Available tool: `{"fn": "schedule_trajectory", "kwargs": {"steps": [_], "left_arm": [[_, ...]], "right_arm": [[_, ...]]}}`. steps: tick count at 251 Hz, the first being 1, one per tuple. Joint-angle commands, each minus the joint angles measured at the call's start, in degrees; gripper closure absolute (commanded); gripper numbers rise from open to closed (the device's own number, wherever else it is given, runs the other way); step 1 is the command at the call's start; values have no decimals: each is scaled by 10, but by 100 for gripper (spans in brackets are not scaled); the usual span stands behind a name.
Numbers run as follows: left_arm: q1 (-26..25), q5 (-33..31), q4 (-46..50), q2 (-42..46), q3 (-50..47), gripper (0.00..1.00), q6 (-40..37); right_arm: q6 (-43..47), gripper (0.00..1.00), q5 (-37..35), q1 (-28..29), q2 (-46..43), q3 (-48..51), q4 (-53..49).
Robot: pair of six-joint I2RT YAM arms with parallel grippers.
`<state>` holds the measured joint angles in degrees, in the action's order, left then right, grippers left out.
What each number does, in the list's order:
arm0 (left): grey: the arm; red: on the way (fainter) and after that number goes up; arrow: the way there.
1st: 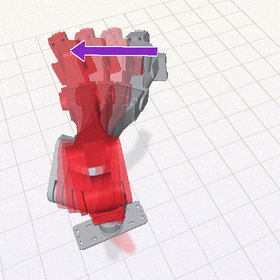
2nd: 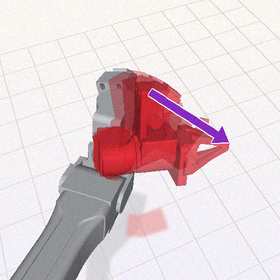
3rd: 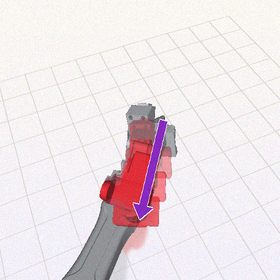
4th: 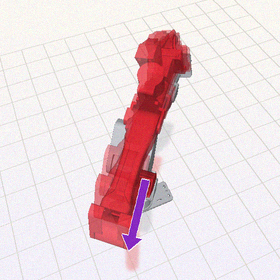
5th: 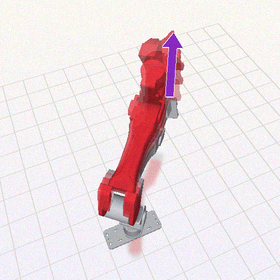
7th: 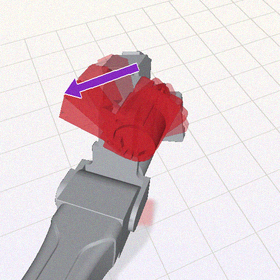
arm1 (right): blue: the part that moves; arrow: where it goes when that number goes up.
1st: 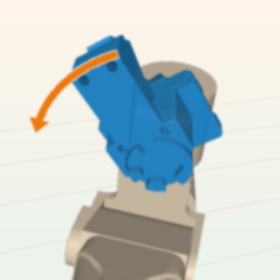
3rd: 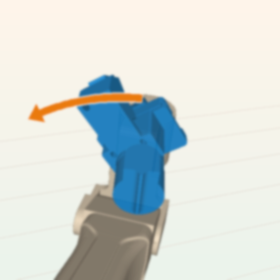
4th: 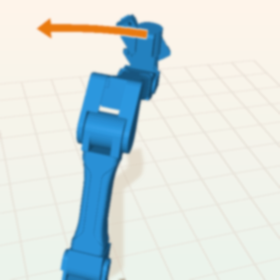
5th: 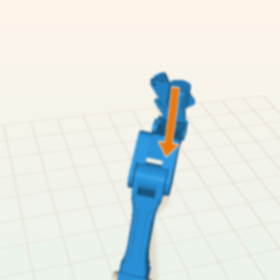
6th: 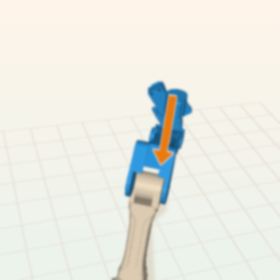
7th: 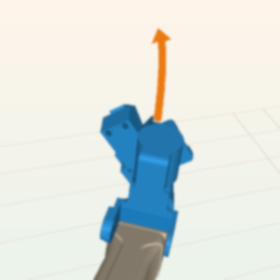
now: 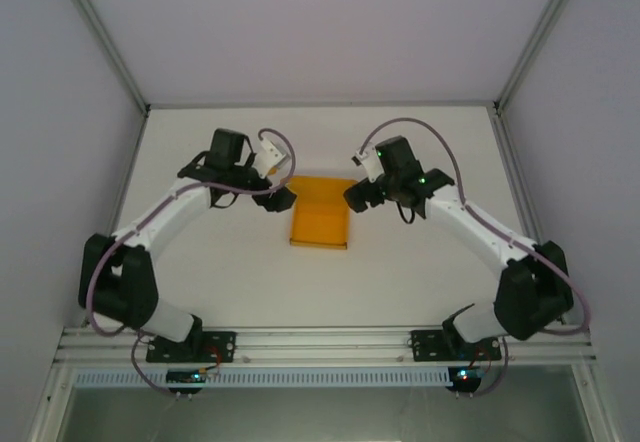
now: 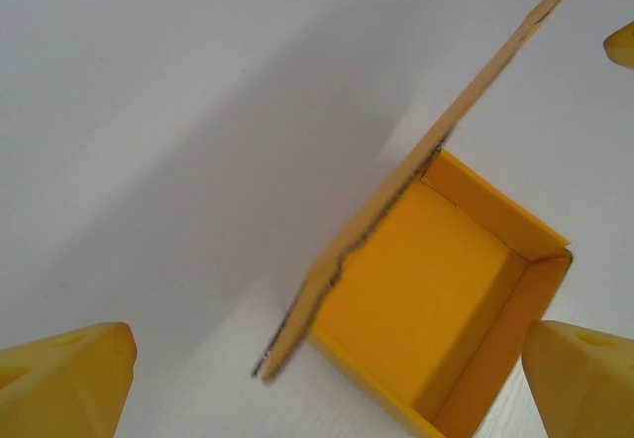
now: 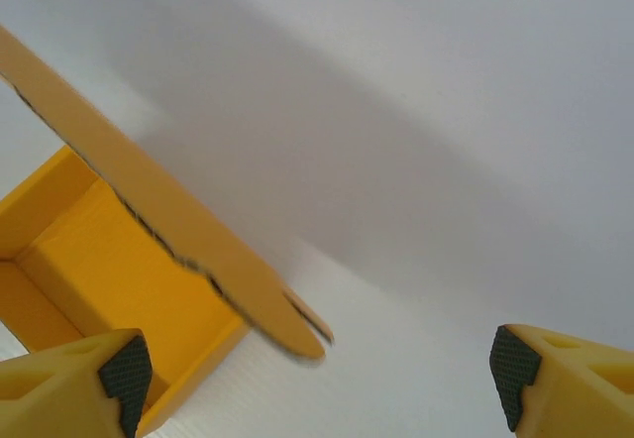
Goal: Assemble paper box
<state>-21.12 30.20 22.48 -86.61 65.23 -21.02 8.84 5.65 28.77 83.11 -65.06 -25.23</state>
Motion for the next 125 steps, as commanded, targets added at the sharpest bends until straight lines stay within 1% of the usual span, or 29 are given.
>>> {"fn": "schedule_trajectory", "kwargs": {"steps": [1,14,21,29,42,60,71,81,90,103,115,125], "left_arm": [[-3,26,67,-53,61,8,-66],[-3,27,83,-79,91,20,-65],[-3,26,87,-90,101,25,-62],[-4,27,89,-99,109,34,-62],[-4,23,83,-110,112,42,-61],[-9,13,91,-124,121,58,-60],[-11,10,94,-129,125,65,-65],[-13,6,109,-131,127,69,-67],[-15,-2,113,-132,127,74,-67],[-19,-14,115,-132,125,78,-65],[-22,-23,113,-130,121,81,-66],[-24,-33,112,-130,119,81,-66]], "right_arm": [[98,12,104,-15,55,-55,-48],[98,17,98,-23,80,-73,-62],[96,23,95,-28,93,-83,-70],[95,29,102,-34,107,-94,-81],[94,37,111,-42,123,-103,-91],[90,45,117,-47,135,-103,-88],[84,53,111,-47,139,-102,-84],[84,58,110,-48,141,-102,-84],[84,60,113,-47,141,-99,-82],[85,65,115,-47,139,-94,-75],[85,65,113,-46,137,-91,-70],[85,64,113,-45,136,-92,-68]]}}
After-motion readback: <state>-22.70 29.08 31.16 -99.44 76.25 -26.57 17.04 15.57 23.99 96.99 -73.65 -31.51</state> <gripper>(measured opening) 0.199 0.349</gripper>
